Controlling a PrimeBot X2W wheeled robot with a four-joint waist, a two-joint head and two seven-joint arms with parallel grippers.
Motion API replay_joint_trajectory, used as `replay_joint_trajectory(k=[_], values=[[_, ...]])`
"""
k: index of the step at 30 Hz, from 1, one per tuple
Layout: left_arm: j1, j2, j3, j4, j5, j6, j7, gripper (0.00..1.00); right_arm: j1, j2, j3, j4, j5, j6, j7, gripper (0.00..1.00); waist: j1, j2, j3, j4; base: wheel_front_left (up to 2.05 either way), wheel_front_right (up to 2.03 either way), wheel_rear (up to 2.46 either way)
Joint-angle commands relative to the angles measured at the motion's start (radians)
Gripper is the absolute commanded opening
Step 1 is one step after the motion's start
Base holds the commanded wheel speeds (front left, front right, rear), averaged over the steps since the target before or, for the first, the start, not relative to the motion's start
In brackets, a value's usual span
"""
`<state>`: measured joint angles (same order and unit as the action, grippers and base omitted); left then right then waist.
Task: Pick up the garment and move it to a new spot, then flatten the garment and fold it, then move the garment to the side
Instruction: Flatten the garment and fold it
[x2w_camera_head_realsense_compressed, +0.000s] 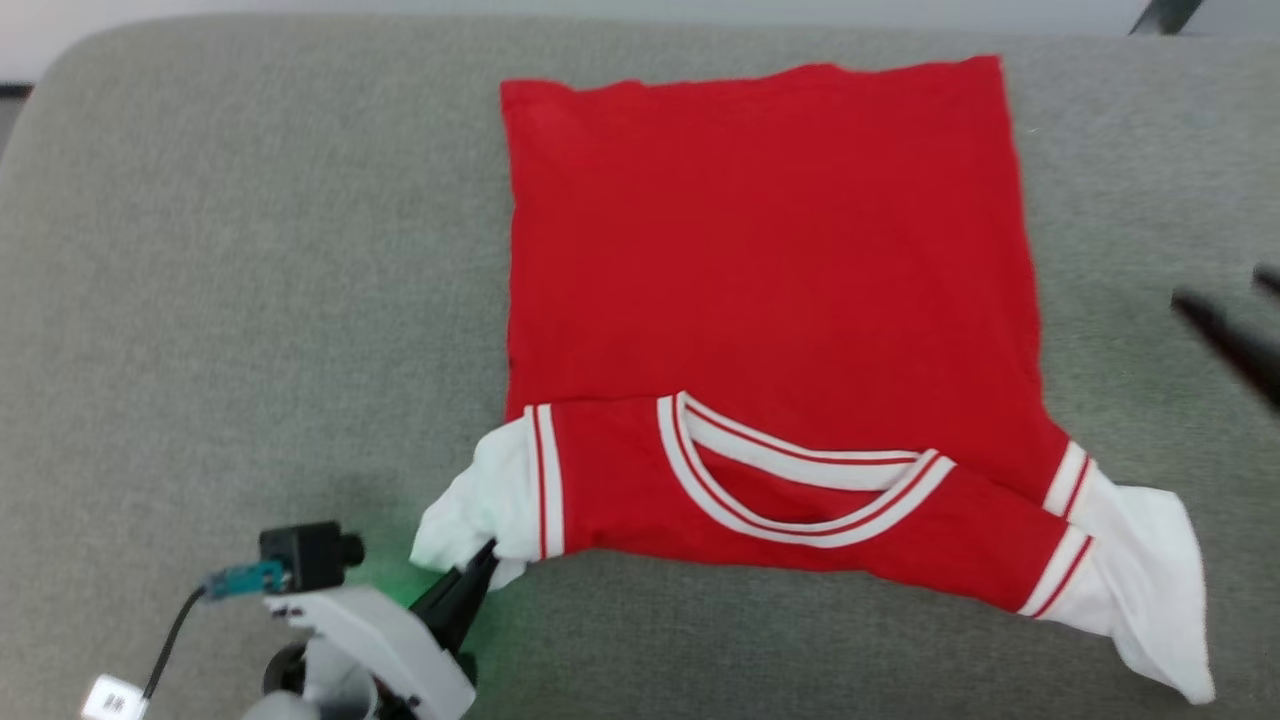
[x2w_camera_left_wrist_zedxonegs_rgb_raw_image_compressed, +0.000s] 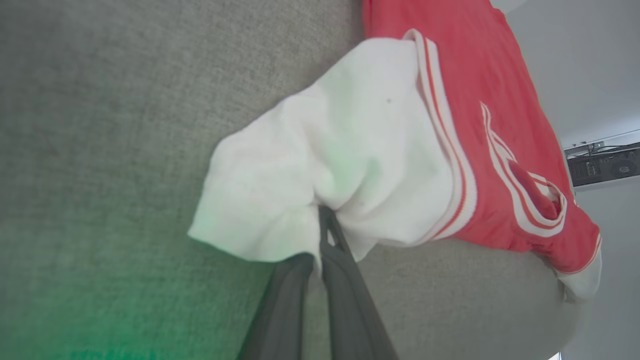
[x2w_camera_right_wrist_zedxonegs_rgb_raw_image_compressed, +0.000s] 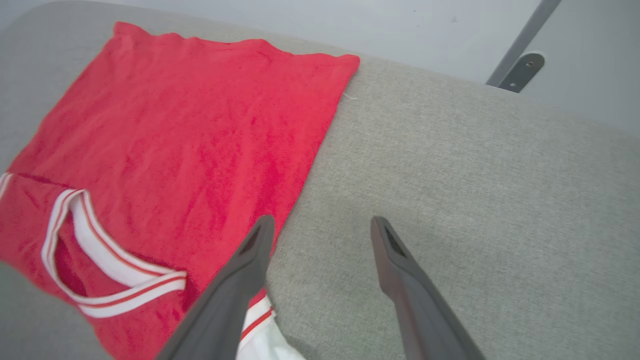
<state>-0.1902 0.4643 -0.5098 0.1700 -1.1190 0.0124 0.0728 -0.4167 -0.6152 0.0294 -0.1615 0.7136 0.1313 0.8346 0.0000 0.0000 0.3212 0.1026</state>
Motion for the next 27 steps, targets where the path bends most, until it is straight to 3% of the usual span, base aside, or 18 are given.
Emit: replay_joint_trajectory(k=[1, 8, 12, 18, 27], values=[[-0.019, -0.017, -0.014, 0.002, 0.007, -0.003, 0.010, 0.00, -0.053, 0.008, 0.009, 0.032, -0.016, -0.001, 0.008, 1.00, 0.0000, 0.0000, 0.053, 0.046, 0.00, 0.00, 0.00], [-0.105, -0.048, -0.045, -0.009, 0.042, -0.025, 0.018, 0.00, -0.500, 0.054, 0.115, 0.393, -0.162, -0.001, 0.003, 1.00, 0.0000, 0.0000, 0.166, 0.134, 0.00, 0.00, 0.00], [-0.131, -0.069, -0.052, -0.002, 0.049, -0.037, 0.006, 0.00, -0.673, 0.075, 0.176, 0.587, -0.235, -0.001, -0.019, 1.00, 0.0000, 0.0000, 0.215, 0.179, 0.00, 0.00, 0.00], [-0.148, -0.091, -0.064, 0.027, 0.054, -0.054, -0.006, 0.00, -0.811, 0.071, 0.244, 0.822, -0.295, -0.001, -0.040, 1.00, 0.0000, 0.0000, 0.259, 0.226, 0.00, 0.00, 0.00], [-0.176, -0.116, -0.070, 0.066, 0.042, -0.070, -0.013, 0.00, -0.888, 0.097, 0.284, 1.051, -0.322, -0.001, -0.042, 1.00, 0.0000, 0.0000, 0.305, 0.248, 0.00, 0.00, 0.00]])
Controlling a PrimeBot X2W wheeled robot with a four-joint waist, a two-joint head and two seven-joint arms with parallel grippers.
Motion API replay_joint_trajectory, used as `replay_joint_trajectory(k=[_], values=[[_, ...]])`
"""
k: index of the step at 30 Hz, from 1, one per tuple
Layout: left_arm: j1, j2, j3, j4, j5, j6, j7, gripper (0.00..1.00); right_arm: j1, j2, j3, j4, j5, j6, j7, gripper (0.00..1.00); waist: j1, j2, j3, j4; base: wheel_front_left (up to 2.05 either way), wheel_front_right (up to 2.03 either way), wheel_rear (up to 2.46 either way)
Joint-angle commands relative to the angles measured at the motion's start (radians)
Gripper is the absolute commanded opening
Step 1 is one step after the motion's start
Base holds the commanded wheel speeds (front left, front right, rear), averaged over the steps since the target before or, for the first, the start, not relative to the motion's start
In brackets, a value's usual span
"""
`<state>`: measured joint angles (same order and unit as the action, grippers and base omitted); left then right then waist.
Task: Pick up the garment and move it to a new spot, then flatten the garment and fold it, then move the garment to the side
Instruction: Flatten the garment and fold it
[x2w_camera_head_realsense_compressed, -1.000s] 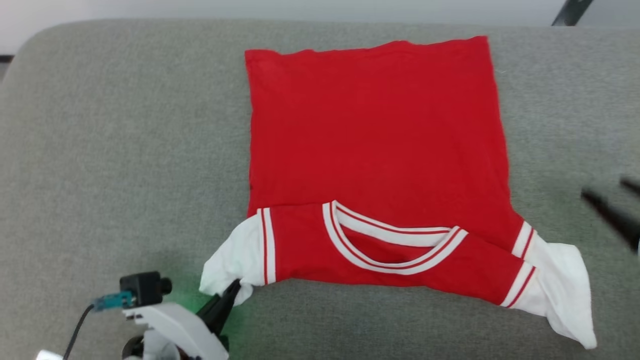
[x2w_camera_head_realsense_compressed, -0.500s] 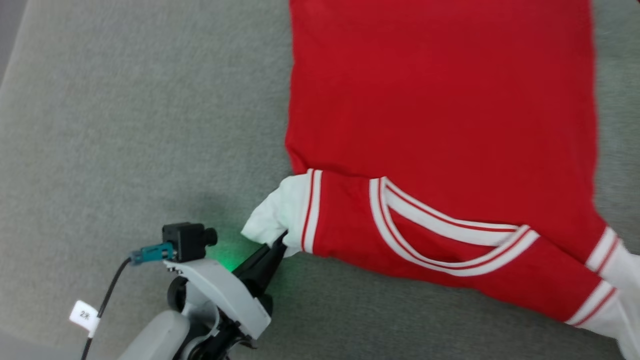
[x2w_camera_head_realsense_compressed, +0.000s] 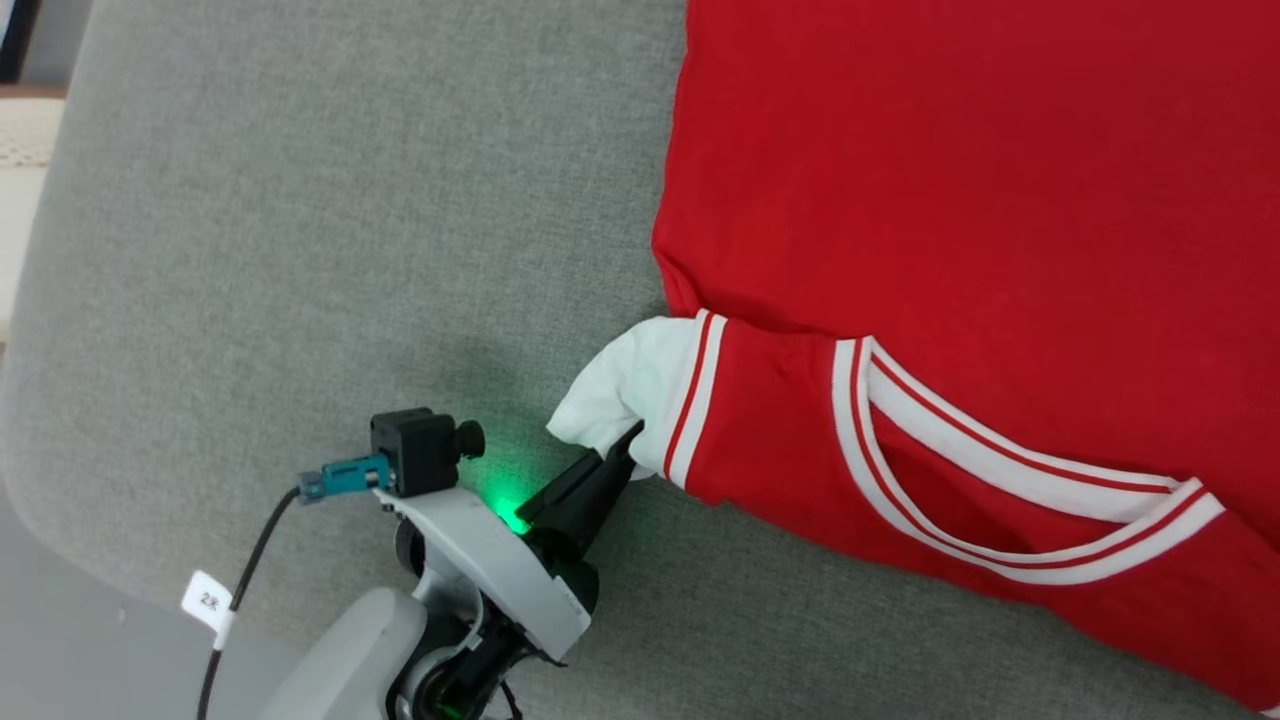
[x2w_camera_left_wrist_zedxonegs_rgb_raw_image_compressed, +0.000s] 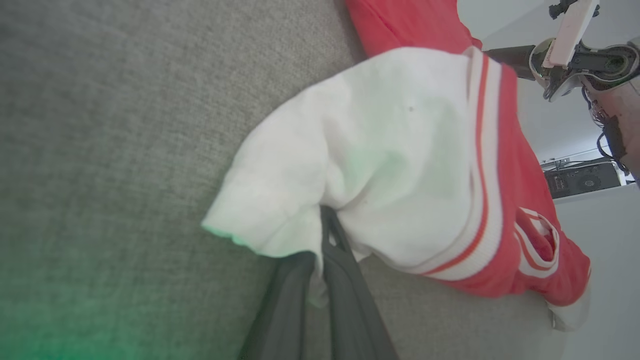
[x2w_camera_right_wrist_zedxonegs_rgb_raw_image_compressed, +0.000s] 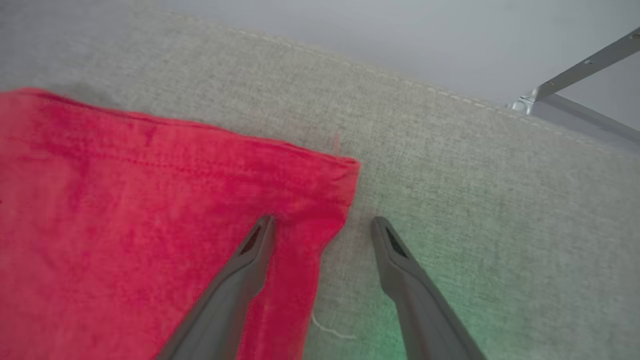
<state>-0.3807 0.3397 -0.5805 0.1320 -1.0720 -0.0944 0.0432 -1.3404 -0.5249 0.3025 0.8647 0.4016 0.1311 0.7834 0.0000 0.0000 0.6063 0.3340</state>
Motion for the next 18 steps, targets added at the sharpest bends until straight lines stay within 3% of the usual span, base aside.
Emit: replay_joint_trajectory(k=[1, 2, 3, 4, 5, 18], values=[[0.012, 0.006, -0.001, 0.109, -0.005, 0.036, 0.014, 0.00, 0.032, 0.014, 0.020, 0.042, -0.011, -0.001, 0.010, 1.00, 0.0000, 0.0000, 0.024, 0.017, 0.00, 0.00, 0.00], [0.010, 0.006, -0.001, 0.116, -0.004, 0.033, 0.012, 0.00, 0.031, 0.020, 0.028, 0.057, -0.009, -0.001, 0.012, 1.00, 0.0000, 0.0000, 0.025, 0.017, 0.00, 0.00, 0.00], [0.009, 0.006, -0.001, 0.122, -0.003, 0.033, 0.010, 0.00, 0.030, 0.024, 0.033, 0.069, -0.005, 0.000, 0.011, 0.46, 0.0000, 0.0000, 0.025, 0.016, 0.00, 0.00, 0.00], [0.009, 0.006, -0.001, 0.128, -0.003, 0.030, 0.008, 0.00, 0.026, 0.028, 0.039, 0.078, -0.002, 0.000, 0.009, 0.11, 0.0000, 0.0000, 0.025, 0.014, 0.00, 0.00, 0.00], [0.008, 0.005, -0.001, 0.132, -0.003, 0.030, 0.007, 0.00, 0.024, 0.029, 0.046, 0.086, 0.001, 0.000, 0.007, 0.00, 0.0000, 0.0000, 0.024, 0.014, 0.00, 0.00, 0.00], [-0.008, -0.021, 0.021, 0.155, -0.024, 0.013, -0.052, 0.00, 0.027, 0.038, 0.068, 0.103, 0.088, 0.000, -0.107, 0.00, 0.0000, 0.0000, -0.060, -0.030, 0.00, 0.00, 0.00]])
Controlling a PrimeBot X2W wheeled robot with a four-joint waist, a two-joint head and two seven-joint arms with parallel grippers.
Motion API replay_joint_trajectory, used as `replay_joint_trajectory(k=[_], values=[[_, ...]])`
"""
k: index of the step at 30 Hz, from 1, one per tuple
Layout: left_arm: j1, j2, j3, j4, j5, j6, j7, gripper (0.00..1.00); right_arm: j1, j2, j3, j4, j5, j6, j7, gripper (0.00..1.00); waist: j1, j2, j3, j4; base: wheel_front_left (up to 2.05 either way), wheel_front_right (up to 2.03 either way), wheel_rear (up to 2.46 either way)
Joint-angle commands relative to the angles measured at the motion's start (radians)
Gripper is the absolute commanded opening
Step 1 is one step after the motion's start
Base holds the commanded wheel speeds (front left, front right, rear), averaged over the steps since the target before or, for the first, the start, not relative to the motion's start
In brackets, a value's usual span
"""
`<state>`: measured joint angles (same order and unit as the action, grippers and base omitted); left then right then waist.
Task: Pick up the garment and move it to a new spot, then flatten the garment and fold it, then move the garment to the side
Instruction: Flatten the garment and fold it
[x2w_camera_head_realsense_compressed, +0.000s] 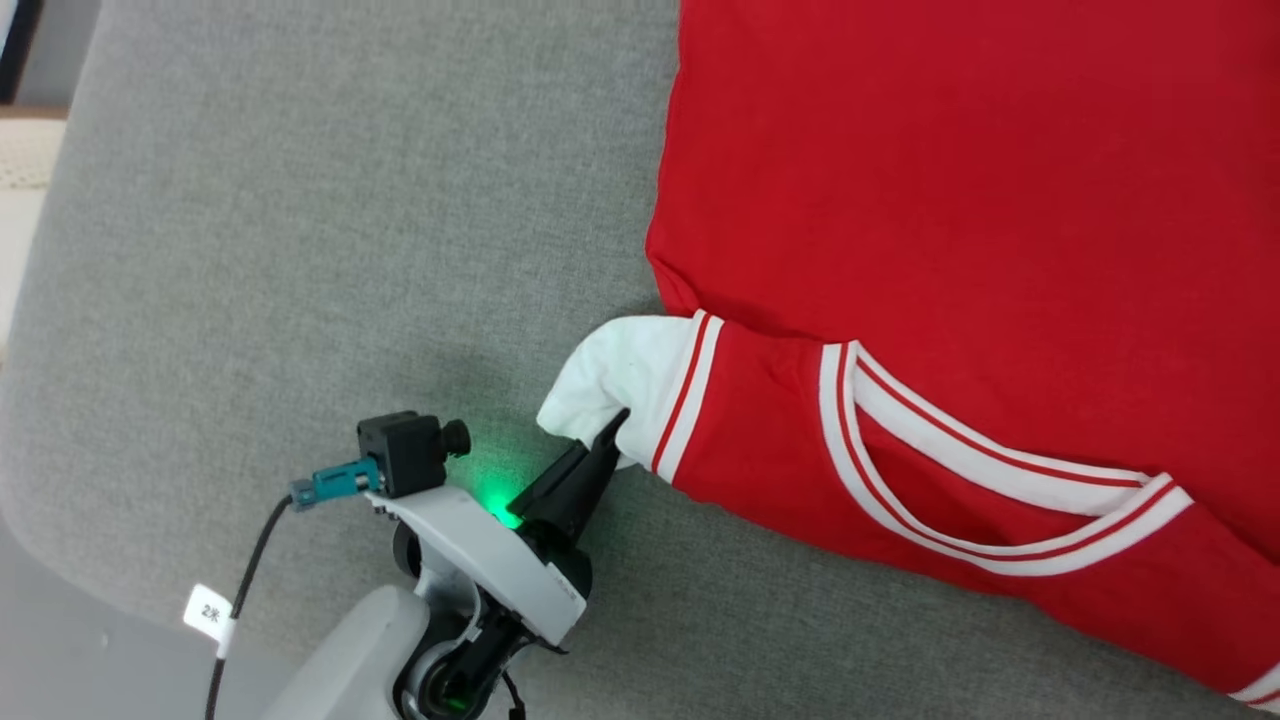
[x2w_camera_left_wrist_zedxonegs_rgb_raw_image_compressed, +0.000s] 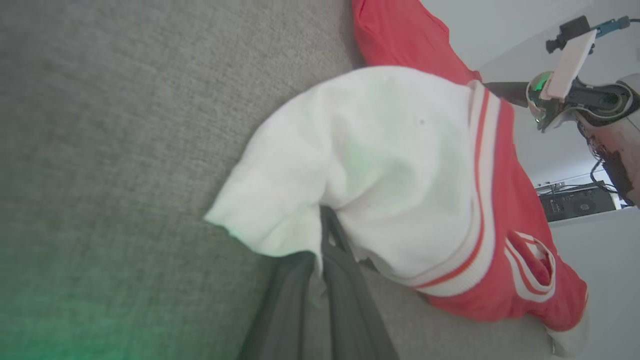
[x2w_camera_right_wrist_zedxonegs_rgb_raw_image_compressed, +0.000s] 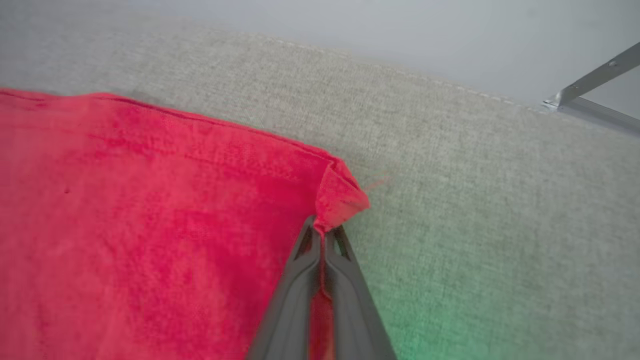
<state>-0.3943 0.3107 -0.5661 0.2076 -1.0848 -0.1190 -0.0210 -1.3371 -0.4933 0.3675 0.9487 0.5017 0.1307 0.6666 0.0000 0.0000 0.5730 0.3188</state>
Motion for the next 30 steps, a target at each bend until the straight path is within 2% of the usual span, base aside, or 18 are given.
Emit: replay_joint_trajectory(k=[1, 7, 14, 19, 25, 30], values=[[0.007, 0.005, 0.009, 0.080, -0.012, 0.038, 0.005, 0.00, 0.037, -0.001, 0.009, 0.004, 0.011, 0.000, 0.004, 0.00, 0.0000, 0.0000, -0.042, -0.021, 0.00, 0.00, 0.00], [0.043, 0.002, 0.010, 0.101, -0.016, 0.038, -0.015, 0.00, 0.229, -0.113, 0.077, -0.146, 0.165, -0.001, -0.002, 0.00, 0.0000, 0.0000, -0.167, -0.067, 0.00, 0.00, 0.00], [0.075, 0.045, 0.019, 0.103, -0.011, 0.056, -0.006, 0.00, 0.517, -0.276, 0.171, -0.457, 0.331, -0.001, 0.089, 0.00, 0.0000, 0.0000, -0.279, -0.147, 0.00, 0.00, 0.00], [0.099, 0.084, 0.034, 0.089, -0.014, 0.083, 0.003, 0.00, 0.744, -0.366, 0.151, -0.669, 0.402, -0.001, 0.135, 0.00, 0.0000, 0.0000, -0.333, -0.198, 0.00, 0.00, 0.00], [0.136, 0.128, 0.049, 0.054, -0.019, 0.110, 0.013, 0.00, 1.040, -0.397, 0.073, -0.858, 0.443, -0.001, 0.174, 0.00, 0.0000, 0.0000, -0.362, -0.257, 0.00, 0.00, 0.00], [0.155, 0.153, 0.062, 0.026, -0.024, 0.127, 0.019, 0.00, 1.262, -0.354, 0.016, -0.979, 0.421, -0.001, 0.216, 0.00, 0.0000, 0.0000, -0.359, -0.296, 0.00, 0.00, 0.00]])
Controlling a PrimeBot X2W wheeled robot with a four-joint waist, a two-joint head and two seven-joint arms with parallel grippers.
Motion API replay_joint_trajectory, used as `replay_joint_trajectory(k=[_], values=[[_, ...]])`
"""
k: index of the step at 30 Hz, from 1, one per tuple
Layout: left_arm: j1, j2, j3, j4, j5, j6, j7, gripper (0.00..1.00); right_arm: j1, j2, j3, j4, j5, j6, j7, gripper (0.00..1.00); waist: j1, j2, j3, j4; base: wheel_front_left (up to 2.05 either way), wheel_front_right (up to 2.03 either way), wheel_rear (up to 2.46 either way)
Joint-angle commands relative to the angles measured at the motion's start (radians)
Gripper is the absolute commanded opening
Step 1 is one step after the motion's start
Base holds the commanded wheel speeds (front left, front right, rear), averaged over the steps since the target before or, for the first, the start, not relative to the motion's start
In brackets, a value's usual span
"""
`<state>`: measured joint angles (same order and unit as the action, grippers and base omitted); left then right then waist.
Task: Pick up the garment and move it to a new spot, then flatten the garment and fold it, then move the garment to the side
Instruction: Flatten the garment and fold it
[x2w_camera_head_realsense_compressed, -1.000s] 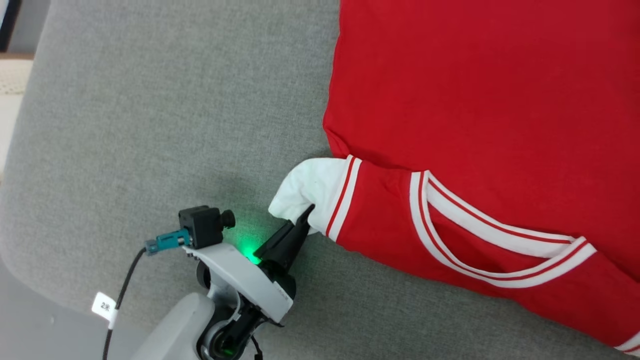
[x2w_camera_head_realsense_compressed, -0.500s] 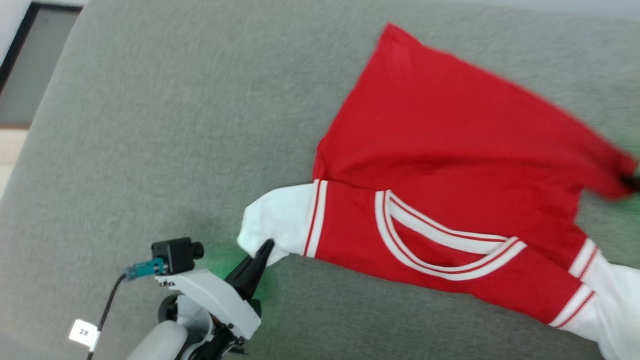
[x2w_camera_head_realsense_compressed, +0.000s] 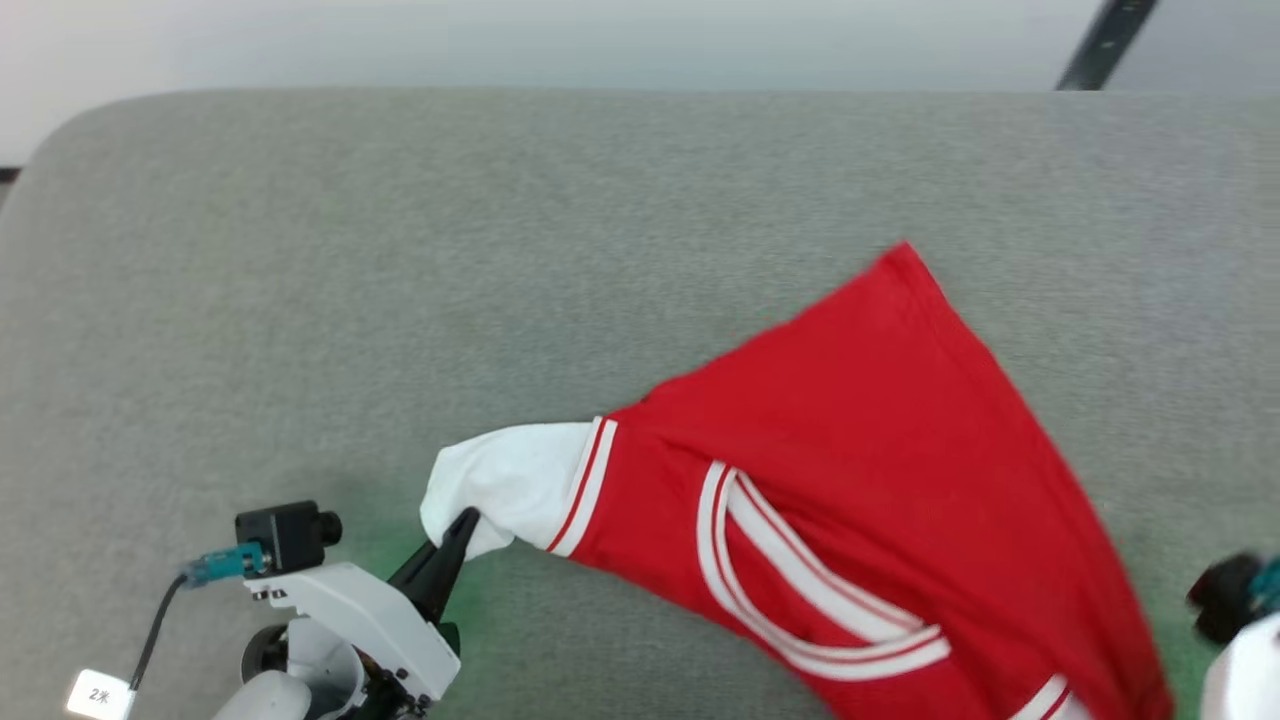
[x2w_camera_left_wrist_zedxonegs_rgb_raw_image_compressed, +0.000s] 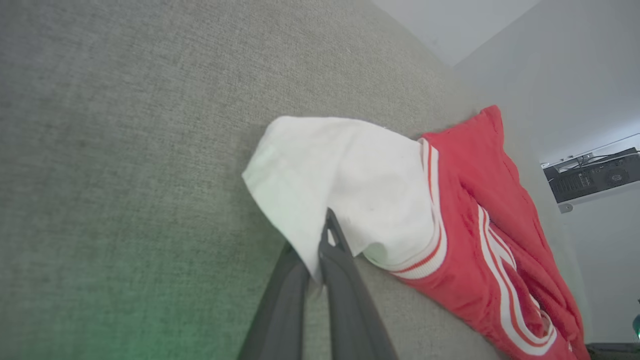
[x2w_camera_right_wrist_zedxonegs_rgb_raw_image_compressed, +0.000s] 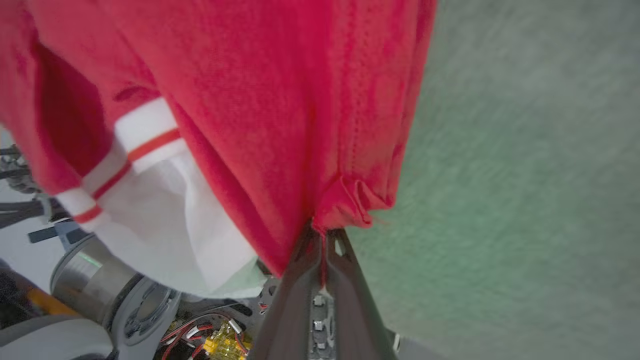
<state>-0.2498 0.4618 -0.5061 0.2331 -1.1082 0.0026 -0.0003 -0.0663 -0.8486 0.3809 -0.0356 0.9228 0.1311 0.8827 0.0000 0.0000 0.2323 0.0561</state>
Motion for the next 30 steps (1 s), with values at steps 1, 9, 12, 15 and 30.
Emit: replay_joint_trajectory(k=[1, 9, 12, 15, 30], values=[[0.009, 0.004, 0.003, -0.004, -0.003, 0.006, 0.002, 0.00, 0.024, 0.017, -0.009, -0.015, -0.003, -0.001, 0.007, 0.00, 0.0000, 0.0000, -0.015, -0.040, 0.00, 0.00, 0.00], [-0.011, 0.013, 0.002, -0.023, -0.001, 0.014, 0.015, 0.00, 0.116, 0.127, -0.125, -0.134, -0.103, -0.001, 0.016, 1.00, 0.0000, 0.0000, 0.012, -0.069, 0.00, 0.00, 0.00], [-0.017, 0.013, -0.001, -0.024, 0.003, 0.013, 0.017, 0.00, 0.075, 0.144, -0.185, -0.185, -0.119, -0.001, 0.019, 1.00, 0.0000, 0.0000, 0.018, -0.067, 0.00, 0.00, 0.00], [-0.027, 0.010, -0.006, -0.027, 0.010, 0.010, 0.020, 0.00, 0.010, 0.147, -0.249, -0.249, -0.135, -0.001, 0.012, 1.00, 0.0000, 0.0000, 0.028, -0.055, 0.00, 0.00, 0.00], [-0.147, -0.048, -0.040, -0.010, 0.037, -0.024, 0.023, 0.00, -0.600, 0.221, -0.007, 0.038, -0.290, -0.001, -0.069, 1.00, 0.0000, 0.0000, 0.179, 0.063, 0.00, 0.00, 0.00]])
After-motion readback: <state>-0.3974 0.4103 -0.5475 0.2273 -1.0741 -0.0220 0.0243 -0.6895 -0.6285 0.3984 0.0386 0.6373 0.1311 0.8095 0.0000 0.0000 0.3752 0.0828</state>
